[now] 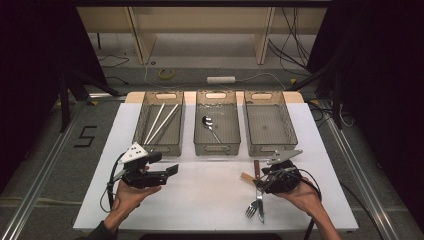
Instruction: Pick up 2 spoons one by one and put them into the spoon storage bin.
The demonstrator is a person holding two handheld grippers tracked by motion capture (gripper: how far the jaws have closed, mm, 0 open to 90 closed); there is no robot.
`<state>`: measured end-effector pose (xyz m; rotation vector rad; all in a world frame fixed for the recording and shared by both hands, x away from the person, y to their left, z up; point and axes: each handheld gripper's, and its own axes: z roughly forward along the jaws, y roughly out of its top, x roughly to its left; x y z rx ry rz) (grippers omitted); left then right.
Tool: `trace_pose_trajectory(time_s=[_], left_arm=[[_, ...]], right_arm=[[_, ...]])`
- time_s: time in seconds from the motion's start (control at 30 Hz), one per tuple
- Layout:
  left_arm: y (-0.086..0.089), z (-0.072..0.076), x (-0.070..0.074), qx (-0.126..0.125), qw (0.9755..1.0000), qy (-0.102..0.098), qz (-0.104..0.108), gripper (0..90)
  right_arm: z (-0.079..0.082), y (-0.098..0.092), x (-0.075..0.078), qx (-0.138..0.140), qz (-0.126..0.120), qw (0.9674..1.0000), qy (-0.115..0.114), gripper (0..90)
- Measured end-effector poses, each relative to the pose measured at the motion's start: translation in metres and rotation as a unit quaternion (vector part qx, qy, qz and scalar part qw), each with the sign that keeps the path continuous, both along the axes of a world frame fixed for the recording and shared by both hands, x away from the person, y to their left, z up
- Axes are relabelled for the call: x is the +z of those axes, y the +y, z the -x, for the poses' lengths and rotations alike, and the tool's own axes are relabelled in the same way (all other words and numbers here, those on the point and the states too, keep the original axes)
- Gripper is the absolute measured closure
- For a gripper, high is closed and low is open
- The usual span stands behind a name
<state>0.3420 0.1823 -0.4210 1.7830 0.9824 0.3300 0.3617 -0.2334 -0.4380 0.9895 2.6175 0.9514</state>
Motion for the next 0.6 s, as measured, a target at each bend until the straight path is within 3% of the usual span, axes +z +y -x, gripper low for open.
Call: trace_pose_trajectory(time_s=[0.37,0.6], left_arm=[[-0.002,0.009,-0.003,-0.008,1.0000,-0.001,-0.004,18.7],[-0.004,0.011,-0.004,-0.012,0.9999,0.001,-0.007,18.6]], right_arm=[[-0.006,0.009,-0.006,0.018,0.025,0.9992,0.024,57.0],[-0.009,0.012,-0.009,0.030,0.037,0.9985,0.026,61.0]])
